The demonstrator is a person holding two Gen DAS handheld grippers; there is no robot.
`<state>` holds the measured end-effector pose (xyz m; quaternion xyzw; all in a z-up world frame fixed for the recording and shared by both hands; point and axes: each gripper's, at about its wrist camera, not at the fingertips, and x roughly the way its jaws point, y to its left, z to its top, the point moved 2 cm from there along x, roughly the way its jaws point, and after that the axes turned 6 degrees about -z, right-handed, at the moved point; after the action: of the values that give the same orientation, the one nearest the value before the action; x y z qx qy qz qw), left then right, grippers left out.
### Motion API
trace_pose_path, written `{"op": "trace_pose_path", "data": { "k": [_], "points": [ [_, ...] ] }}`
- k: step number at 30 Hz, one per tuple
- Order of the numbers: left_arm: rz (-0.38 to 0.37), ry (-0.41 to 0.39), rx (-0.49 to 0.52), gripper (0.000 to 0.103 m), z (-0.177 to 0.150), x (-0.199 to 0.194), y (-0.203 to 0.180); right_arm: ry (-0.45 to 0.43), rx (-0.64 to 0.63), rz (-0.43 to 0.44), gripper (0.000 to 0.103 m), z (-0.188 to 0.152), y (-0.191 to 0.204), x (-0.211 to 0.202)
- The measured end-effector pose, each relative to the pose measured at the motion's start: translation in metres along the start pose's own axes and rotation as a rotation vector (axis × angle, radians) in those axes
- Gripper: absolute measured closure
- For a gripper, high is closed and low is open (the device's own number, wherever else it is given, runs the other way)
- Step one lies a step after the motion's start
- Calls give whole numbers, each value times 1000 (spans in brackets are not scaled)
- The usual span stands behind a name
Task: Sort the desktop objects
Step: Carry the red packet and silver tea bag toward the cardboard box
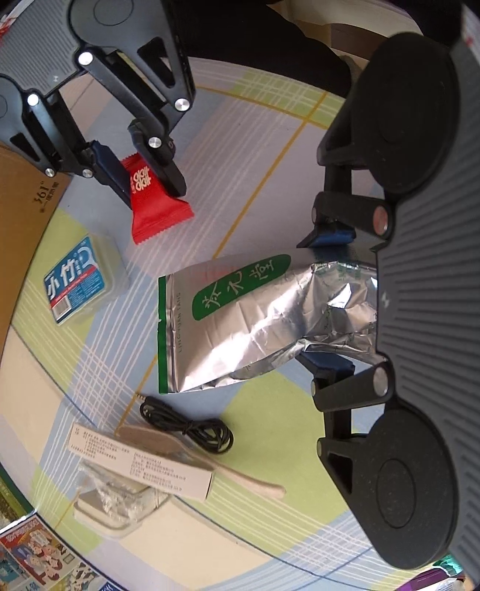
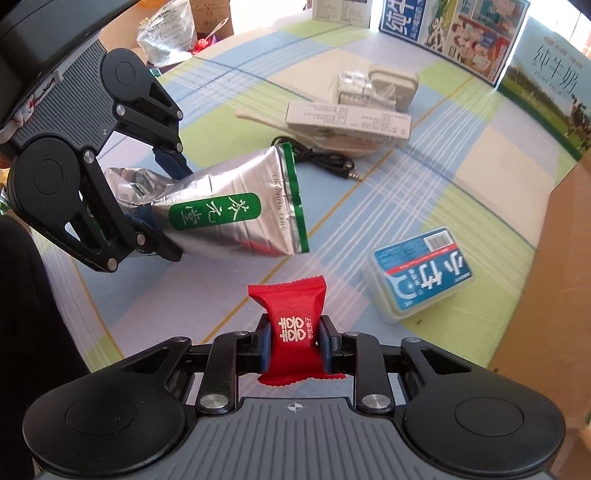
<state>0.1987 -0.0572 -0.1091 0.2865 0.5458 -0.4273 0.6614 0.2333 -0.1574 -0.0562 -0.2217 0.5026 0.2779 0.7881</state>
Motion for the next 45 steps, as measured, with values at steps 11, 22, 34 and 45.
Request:
{"op": "trace_pose_path", "data": {
  "k": [11,22,34,45],
  "points": [
    [68,3,19,54,4,-60,-35,-53,20,-39,81,-2,-1,-54],
    [85,-70,7,54,56,-99,-75,-125,91,-127,81,-19,-37,-123],
    [65,-151,-2,54,131,-116,-112,-155,210,-238,81,-49,-102,-171],
    [13,-205,-72,55,204,-98,-133,-160,342,-299,81,-76,-174,-185]
  ]
}}
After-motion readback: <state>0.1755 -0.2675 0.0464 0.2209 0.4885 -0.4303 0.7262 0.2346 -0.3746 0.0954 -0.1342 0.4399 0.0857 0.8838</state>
